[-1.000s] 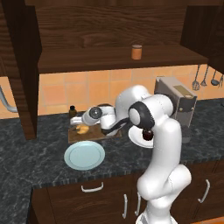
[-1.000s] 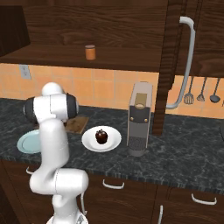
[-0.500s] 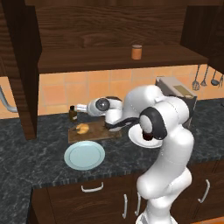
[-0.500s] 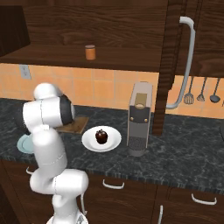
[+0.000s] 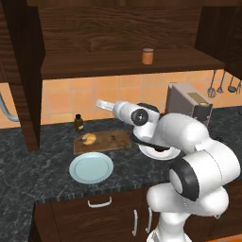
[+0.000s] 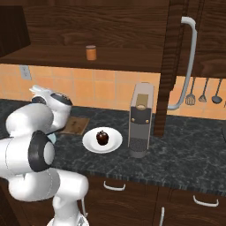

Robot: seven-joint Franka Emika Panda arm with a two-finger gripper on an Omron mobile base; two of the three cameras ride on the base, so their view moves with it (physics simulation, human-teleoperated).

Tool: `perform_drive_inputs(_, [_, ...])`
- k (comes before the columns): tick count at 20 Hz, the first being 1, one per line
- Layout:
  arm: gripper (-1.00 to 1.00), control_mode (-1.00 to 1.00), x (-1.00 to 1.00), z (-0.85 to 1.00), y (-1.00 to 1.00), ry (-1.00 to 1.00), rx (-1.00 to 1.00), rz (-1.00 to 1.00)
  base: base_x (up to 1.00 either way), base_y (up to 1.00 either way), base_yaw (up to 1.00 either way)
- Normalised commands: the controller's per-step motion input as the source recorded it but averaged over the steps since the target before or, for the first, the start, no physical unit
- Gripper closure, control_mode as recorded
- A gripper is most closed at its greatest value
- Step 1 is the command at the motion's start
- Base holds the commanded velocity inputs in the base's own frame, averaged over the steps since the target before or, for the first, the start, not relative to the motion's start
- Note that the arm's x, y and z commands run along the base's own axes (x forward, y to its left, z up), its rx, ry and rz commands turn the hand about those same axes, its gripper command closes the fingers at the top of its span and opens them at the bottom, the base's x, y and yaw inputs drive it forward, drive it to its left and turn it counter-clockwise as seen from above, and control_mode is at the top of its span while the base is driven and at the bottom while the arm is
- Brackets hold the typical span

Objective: From the different types of pastries on the counter, select a croissant and place it on the cutting board. Then retrieve a jar of jam from the cabinet and place it alongside the croissant on the cutting board.

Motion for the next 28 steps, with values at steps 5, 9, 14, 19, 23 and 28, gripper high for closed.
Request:
perform_drive_inputs(5, [-1.0,-1.0,-0.86,0.99,-0.5,-0.22,0.0,-0.02,0.0,0.0,0.0])
perform_drive_inputs(9, [-1.0,-1.0,-0.4,0.94,-0.61,-0.01,-0.03,-0.02,0.0,0.0,0.0])
perform_drive_inputs(14, [-1.0,-1.0,0.0,0.26,-0.14,0.02,-0.04,0.0,0.0,0.0,0.0])
perform_drive_inputs(19, [-1.0,-1.0,-0.13,0.6,-0.1,-0.17,0.08,-0.01,0.0,0.0,0.0])
perform_drive_inputs(23, [-1.0,-1.0,-0.3,1.0,-0.32,-0.1,0.05,-0.1,0.0,0.0,0.0])
perform_drive_inputs(28, [-1.0,-1.0,-0.62,0.82,-0.57,-0.01,0.0,-0.18,0.0,0.0,0.0])
